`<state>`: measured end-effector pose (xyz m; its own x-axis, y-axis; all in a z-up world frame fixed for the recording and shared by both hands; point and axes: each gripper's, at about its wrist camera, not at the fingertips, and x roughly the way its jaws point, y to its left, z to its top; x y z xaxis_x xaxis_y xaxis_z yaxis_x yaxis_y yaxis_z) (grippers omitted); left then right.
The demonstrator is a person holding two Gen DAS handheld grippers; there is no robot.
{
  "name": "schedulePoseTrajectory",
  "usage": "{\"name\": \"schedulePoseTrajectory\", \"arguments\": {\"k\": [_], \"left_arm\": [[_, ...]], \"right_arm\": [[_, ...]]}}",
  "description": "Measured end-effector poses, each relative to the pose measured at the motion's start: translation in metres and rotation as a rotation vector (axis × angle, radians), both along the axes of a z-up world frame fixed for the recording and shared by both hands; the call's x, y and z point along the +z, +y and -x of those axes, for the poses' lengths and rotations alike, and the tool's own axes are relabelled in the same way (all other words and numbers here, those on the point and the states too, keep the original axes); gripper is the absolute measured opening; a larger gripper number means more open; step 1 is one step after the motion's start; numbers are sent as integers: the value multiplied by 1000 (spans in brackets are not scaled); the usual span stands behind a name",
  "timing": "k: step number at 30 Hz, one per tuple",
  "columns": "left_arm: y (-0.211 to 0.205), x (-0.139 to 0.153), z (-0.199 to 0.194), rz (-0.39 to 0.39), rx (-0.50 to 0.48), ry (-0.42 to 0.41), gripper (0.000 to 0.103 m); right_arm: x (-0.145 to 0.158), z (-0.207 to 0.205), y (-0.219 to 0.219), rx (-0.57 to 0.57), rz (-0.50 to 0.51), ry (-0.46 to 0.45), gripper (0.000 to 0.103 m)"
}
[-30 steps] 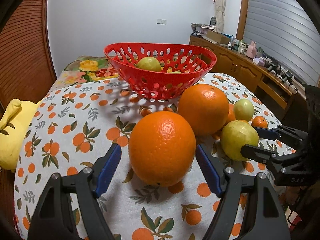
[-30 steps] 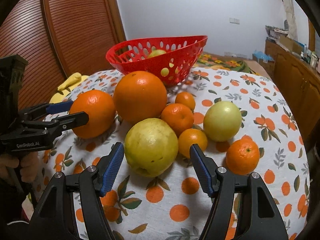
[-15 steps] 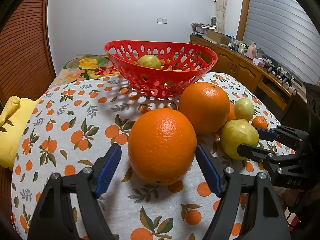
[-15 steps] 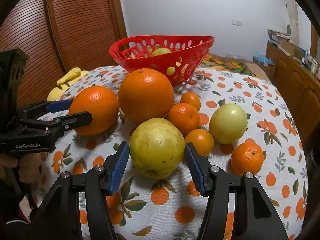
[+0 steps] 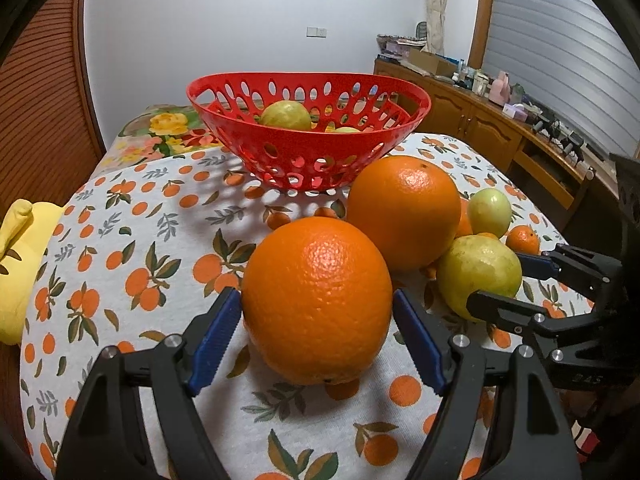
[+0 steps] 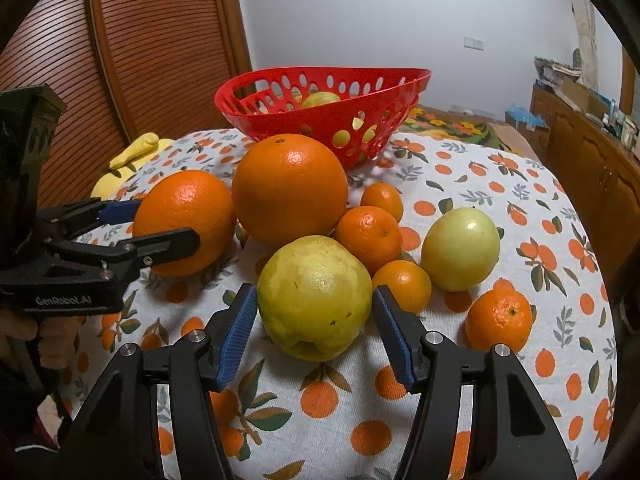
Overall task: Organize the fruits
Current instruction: 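Reach the right tool to the yellow pomelo while the left tool grasps an orange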
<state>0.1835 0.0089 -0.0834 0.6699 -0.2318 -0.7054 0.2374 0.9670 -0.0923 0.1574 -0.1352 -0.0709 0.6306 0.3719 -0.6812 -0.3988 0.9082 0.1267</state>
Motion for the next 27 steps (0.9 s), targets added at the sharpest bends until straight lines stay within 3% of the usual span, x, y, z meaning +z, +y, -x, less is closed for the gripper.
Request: {"name": "schedulePoseTrajectory", "arguments": {"k": [13,27], "left_arm": [[0,-10,-15,24,-11,49,80],[9,-10,-9,71,-3,45,78]], "right_arm": [[-1,1,1,14,9,-7,60],[-2,11,-5,40,-8,11,60]]}}
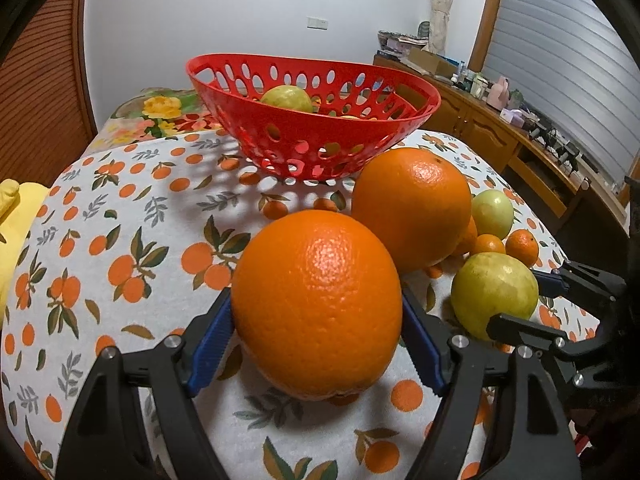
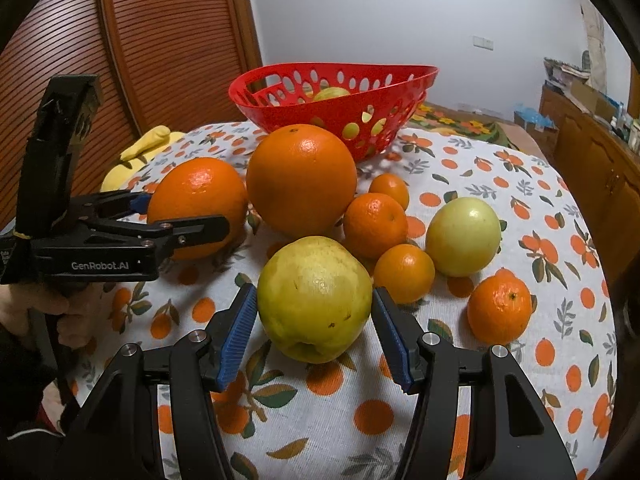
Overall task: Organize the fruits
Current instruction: 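Reach the right tool to the yellow pomelo while the left tool grasps an orange, then lift the yellow pomelo with the right tool while the left tool carries the orange toward the basket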
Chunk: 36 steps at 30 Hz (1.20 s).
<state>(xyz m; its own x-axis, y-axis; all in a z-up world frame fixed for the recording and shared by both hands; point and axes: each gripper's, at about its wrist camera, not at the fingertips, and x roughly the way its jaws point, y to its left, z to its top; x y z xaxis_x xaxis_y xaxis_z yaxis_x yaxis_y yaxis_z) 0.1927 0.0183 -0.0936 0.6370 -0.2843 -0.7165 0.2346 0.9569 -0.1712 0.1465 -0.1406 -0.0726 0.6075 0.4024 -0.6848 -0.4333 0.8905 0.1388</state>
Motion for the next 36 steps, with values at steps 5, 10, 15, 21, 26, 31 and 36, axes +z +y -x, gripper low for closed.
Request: {"name": "schedulePoseTrajectory", "arguments": {"k": [5,10,15,21,26,31,36], "left_arm": [[5,2,8,13,5,-7,78],[9,7,17,26,4,-16,78],[11,12,23,36,5,-27,77],[13,17,29,45,3,-42,77],[14,24,31,50,3,-62,77],[15,35,31,51,6,-85,77],[13,46,30,52,6,-109,77]], "right_arm": [[0,-3,-2,-7,-23,7,60],[0,-7,-4,-24,-54,23,61],[-1,-12,-3,-28,-64,36,62],[-5,-14,3,-22,-58,43,64],[-3,-12,7,-3,-37,31,62],[2,-8,4,5,-57,11,61],[17,-5,-3,4,-76,-28,61]]}}
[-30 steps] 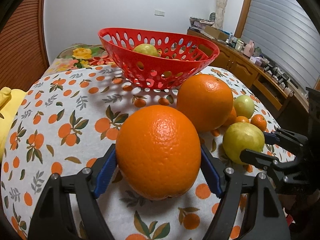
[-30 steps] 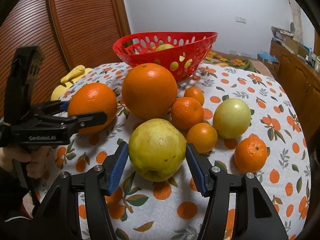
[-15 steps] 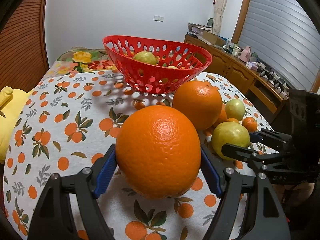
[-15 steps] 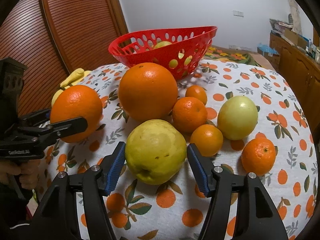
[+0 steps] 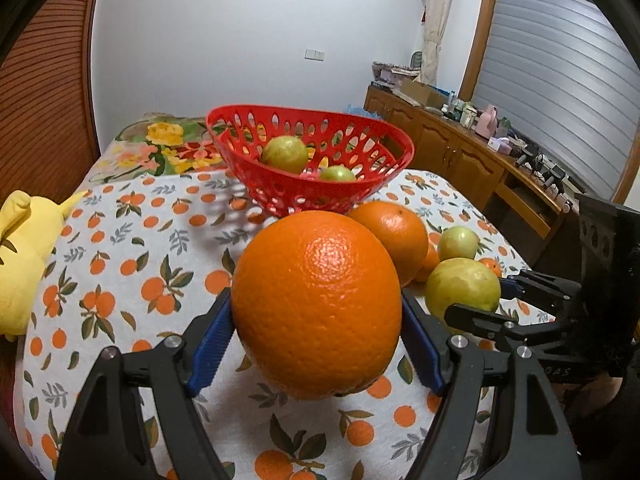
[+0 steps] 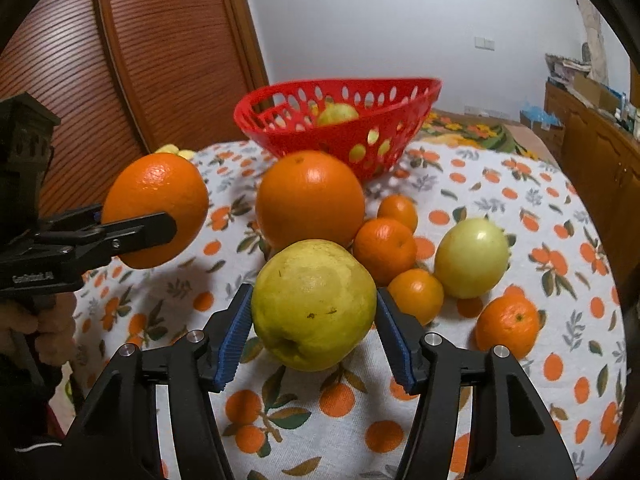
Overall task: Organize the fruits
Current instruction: 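Lift the yellow pomelo with the right tool while the left tool carries the orange toward the basket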
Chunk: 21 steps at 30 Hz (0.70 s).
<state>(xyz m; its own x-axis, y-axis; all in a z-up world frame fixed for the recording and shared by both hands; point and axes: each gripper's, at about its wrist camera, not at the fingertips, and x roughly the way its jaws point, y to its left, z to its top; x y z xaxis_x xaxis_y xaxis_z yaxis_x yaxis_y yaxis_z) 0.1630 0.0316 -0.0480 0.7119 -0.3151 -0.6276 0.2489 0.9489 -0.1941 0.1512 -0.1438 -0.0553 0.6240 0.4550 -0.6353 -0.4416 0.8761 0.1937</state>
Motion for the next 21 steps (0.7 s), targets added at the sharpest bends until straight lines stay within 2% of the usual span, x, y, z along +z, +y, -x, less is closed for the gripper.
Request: {"name": "schedulePoseTrajectory", "arguments": {"k": [9,21], "left_arm": [[-2,21,-10,8,-7,-31,77],[-15,54,-59,-31,-29,-78,77]], "right_arm": [[23,0,-16,-12,-20,-49,61],[48,-25,-41,-41,-31,-110,61]]}}
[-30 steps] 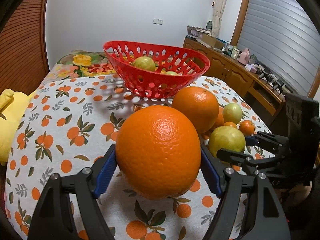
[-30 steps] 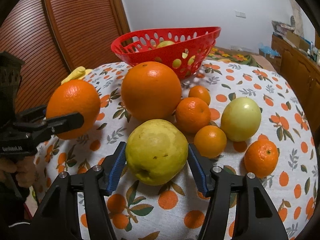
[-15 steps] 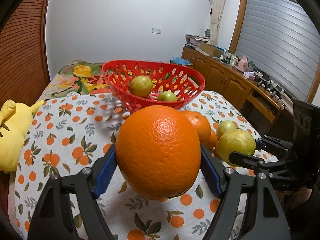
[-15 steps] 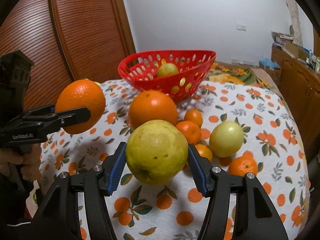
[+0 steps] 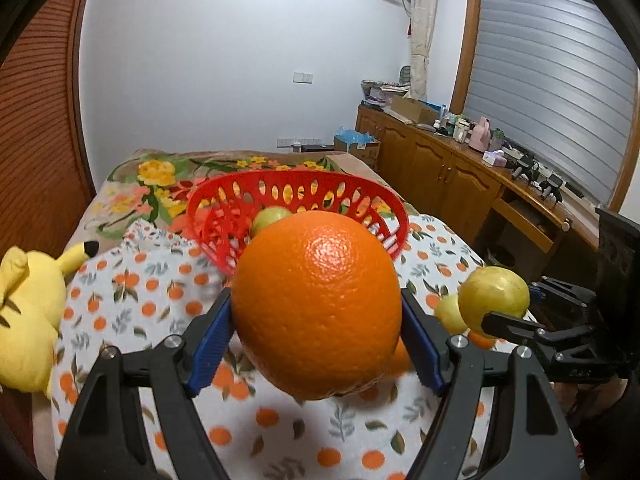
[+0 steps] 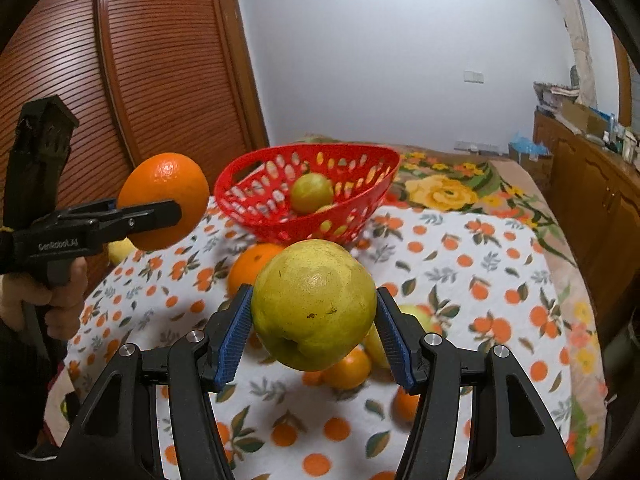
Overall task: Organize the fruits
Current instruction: 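Lift the yellow pomelo with the right tool while the left tool carries the orange toward the basket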
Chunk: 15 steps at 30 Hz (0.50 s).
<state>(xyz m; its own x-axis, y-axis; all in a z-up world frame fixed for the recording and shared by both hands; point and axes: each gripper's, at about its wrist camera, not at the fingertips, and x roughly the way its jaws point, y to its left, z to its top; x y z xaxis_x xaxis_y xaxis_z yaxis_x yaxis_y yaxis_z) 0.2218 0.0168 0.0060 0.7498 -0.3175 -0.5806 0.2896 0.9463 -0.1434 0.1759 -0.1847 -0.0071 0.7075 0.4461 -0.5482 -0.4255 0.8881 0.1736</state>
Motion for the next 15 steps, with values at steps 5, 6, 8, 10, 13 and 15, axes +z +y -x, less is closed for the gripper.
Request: {"name": "schedulePoseTrajectory", "arguments": {"k": [5,6,8,10,13,15], "left_arm": [[-5,3,-32,-4,-8,15,77],[-6,2,-39,-4,-9,23,77],[-9,0,-51,-12,-9,37,77],[-13,-5,-61,-27,-7,51,77],[-20,-13,-73,-50,-10,73,78],[-25,-20,-80,-68,-13,95,78]], "right_arm": [[4,-14,-9,-13,-8,-5,61],[4,-16,-11,-14,-8,-6,61],[4,-22,-14,-15,-11,-5,61],[3,-27,-16,-17,-14,-3,61],[2,-33,-19,-18,-17,0,61],[1,-38,-20,-17,-17,2,61]]}}
